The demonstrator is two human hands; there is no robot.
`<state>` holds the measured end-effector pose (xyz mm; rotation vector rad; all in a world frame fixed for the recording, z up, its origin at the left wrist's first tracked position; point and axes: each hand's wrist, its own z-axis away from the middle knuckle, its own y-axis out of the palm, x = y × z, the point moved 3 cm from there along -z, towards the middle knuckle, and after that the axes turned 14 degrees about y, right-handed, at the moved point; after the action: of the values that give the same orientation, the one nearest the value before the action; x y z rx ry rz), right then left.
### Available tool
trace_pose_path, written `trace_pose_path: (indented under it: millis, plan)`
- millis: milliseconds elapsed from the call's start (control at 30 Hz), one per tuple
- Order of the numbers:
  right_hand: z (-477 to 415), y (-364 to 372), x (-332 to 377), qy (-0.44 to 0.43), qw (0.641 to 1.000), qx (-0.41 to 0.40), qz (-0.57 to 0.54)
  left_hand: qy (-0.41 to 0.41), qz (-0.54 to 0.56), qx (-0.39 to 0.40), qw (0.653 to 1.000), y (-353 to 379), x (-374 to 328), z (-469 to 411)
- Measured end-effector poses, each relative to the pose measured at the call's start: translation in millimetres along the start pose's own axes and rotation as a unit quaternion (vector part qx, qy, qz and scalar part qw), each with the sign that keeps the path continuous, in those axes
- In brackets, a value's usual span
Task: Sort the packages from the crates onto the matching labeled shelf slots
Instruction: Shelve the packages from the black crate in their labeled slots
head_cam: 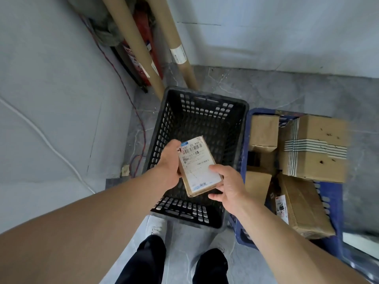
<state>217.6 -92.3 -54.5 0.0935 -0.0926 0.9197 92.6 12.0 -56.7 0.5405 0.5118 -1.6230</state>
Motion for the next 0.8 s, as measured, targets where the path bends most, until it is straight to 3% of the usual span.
trace_pose_path:
  millis: [333, 567, 800]
  plan:
    - [110, -5, 43, -0.133, 0.984, 0.01, 0.115, 0.033, 0.021, 0.082, 0.996, 38, -90, 73]
    - [199, -15, 78, -0.182, 0.98, -0.006, 0.078, 0.054, 0.012, 0.157, 0.986, 72, -151, 146]
    - [293, -45, 95, -0.239, 0.967, -0.083, 0.027, 0.085, -0.022, 0.263, 0.961, 99, -196, 215]
